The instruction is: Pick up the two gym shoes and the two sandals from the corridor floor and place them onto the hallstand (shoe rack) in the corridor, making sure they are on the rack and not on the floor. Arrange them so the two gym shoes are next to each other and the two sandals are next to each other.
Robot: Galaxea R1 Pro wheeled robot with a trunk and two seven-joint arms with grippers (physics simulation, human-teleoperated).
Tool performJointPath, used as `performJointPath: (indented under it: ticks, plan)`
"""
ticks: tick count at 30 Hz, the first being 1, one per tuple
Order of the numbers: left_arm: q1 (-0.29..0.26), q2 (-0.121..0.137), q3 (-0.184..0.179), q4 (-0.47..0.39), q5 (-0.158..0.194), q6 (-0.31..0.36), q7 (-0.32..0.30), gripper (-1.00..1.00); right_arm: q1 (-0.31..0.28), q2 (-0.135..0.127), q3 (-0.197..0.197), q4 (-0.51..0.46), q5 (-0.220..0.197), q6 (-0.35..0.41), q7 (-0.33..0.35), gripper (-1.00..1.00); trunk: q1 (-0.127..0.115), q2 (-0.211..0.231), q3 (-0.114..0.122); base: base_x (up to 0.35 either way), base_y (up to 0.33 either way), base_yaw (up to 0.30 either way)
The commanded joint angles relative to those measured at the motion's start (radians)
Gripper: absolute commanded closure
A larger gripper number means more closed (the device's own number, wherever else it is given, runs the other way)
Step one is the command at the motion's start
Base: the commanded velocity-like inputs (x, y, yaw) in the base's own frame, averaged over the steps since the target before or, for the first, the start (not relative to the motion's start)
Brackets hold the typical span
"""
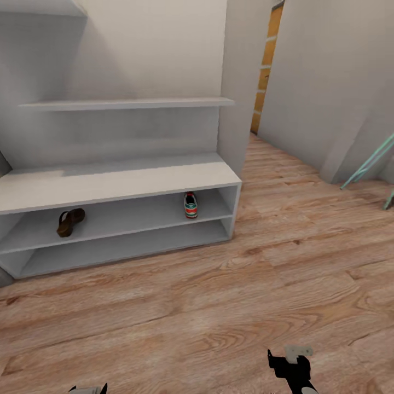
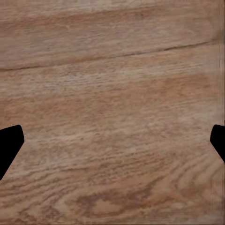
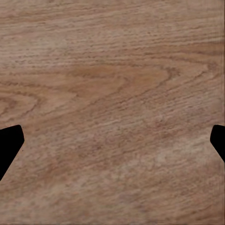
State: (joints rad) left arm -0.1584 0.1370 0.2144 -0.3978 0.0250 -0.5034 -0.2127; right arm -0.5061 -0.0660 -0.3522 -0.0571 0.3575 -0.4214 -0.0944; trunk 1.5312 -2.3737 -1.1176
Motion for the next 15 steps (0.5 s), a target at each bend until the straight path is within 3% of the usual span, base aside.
performJointPath:
  ticks: [1,15]
  plan:
    - [0.000,-0.001,0.006,0.000,0.003,-0.001,-0.010,-1.00,0.000,0.000,-0.005,0.002,0.010,-0.003,-0.005,-1.00,0.000,0.000,-0.001,0.000,0.000,-0.300]
    - [-0.001,-0.001,0.006,0.000,0.001,0.000,-0.010,-1.00,0.006,-0.002,-0.007,0.001,0.009,-0.003,-0.005,-1.00,0.000,0.000,-0.001,0.000,0.000,-0.300]
